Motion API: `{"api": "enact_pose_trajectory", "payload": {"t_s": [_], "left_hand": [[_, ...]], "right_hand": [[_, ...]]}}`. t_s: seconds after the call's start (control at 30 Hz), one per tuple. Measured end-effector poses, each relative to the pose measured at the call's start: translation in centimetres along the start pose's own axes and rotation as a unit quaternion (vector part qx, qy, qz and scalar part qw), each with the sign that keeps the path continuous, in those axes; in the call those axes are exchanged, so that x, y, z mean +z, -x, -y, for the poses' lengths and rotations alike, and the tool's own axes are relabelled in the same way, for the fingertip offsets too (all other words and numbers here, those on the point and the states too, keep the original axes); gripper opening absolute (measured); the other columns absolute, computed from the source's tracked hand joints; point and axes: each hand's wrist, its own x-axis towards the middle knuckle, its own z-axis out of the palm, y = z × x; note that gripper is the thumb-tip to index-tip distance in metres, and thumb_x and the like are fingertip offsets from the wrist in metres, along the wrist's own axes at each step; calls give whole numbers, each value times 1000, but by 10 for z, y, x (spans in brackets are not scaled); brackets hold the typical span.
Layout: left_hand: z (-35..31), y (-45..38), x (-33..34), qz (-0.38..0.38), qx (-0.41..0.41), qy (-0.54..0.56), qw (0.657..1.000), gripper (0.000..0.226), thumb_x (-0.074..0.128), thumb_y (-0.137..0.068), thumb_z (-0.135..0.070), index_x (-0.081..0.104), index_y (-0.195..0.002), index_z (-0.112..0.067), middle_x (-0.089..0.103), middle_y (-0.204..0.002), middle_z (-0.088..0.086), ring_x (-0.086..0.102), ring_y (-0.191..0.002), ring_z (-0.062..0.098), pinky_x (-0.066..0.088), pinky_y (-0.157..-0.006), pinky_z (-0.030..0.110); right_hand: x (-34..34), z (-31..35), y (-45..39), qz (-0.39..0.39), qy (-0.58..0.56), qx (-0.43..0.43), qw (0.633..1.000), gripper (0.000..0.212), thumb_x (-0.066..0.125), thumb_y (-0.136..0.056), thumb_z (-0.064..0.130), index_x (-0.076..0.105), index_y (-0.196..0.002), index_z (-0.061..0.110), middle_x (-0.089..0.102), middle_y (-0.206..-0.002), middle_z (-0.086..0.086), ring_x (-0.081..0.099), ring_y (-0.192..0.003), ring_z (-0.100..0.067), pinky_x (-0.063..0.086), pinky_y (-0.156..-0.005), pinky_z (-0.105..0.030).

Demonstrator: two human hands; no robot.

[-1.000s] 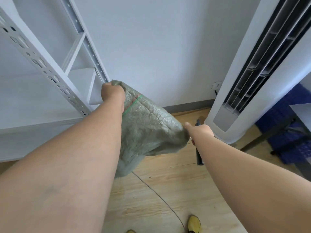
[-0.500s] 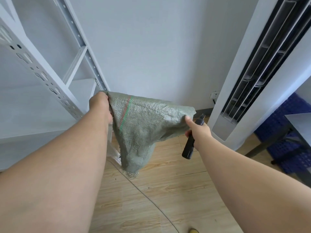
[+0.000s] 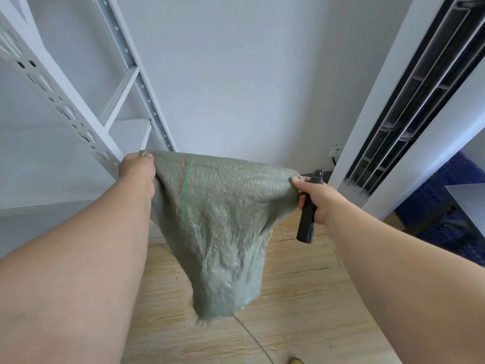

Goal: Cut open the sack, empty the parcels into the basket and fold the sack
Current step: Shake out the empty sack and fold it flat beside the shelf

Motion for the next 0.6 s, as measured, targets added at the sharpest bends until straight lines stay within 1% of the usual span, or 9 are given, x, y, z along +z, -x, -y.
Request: {"api": "enact_pose_trajectory", "payload": {"t_s": [0.07, 0.13, 0.2, 0.23, 0.33, 0.4, 0.43, 0.53, 0.6], "left_hand": [[7, 0, -5, 1, -1, -1, 1000, 7, 53, -92, -17, 59, -95, -21, 55, -85, 3, 48, -69, 18, 44, -66, 27], [12, -1, -9, 15, -20, 11, 1000, 5, 56, -91, -18, 58, -88, -21, 58, -92, 6, 53, -81, 22, 49, -81, 35], [18, -6, -14, 45, -43, 18, 998, 3, 60, -89, -21, 60, -86, -21, 60, -96, 9, 56, -88, 25, 49, -90, 47], [20, -6, -16, 49, -34, 18, 998, 4, 62, -87, -22, 63, -83, -22, 60, -94, 9, 56, -87, 24, 49, -88, 48], [25, 4, -21, 58, 50, -68, 995, 1, 65, -87, -21, 66, -87, -21, 62, -89, 8, 57, -81, 23, 48, -75, 36], [33, 11, -22, 71, 82, -169, 980, 6, 63, -88, -16, 66, -92, -12, 62, -86, 10, 56, -79, 22, 43, -72, 31], [36, 11, -23, 62, 90, -168, 980, 9, 63, -88, -16, 66, -94, -10, 62, -86, 11, 56, -80, 22, 42, -72, 30], [41, 10, -26, 33, 96, -176, 979, 9, 63, -88, -15, 67, -96, -12, 65, -92, 8, 60, -83, 22, 48, -79, 32], [45, 11, -28, 44, 97, -172, 979, 5, 64, -88, -13, 65, -86, -17, 68, -89, 6, 63, -84, 23, 50, -82, 34]], "right_hand": [[-1, 4, -1, -21, -46, 0, 999, 27, 82, -76, 23, 57, -85, 18, 55, -73, 0, 44, -44, -9, 46, -43, -18], [0, 8, -1, -37, -101, 10, 994, 33, 82, -75, 30, 55, -87, 15, 52, -73, 2, 44, -46, -9, 46, -46, -17], [-1, 13, -1, -65, -79, 3, 995, 34, 82, -76, 30, 58, -95, 15, 53, -71, 2, 45, -48, -9, 49, -49, -20], [-2, 16, -1, -89, -47, -15, 995, 36, 80, -78, 28, 59, -104, 16, 54, -70, 1, 48, -51, -9, 53, -56, -23], [0, 24, -1, -155, 52, -117, 980, 33, 74, -83, 22, 62, -114, 21, 64, -82, -1, 56, -69, -14, 54, -77, -31], [4, 27, 1, -176, 137, -157, 962, 22, 71, -84, 17, 67, -105, 22, 67, -101, -1, 60, -81, -16, 53, -87, -31], [6, 28, 1, -182, 148, -169, 957, 16, 72, -84, 16, 67, -97, 24, 68, -105, -1, 62, -84, -17, 52, -92, -32], [2, 30, 4, -200, 185, -188, 943, 11, 72, -84, 18, 65, -91, 24, 68, -101, 0, 64, -95, -20, 53, -92, -36], [-2, 28, 4, -209, 208, -207, 933, 13, 72, -84, 19, 66, -96, 20, 67, -98, 2, 62, -91, -18, 53, -87, -32]]}}
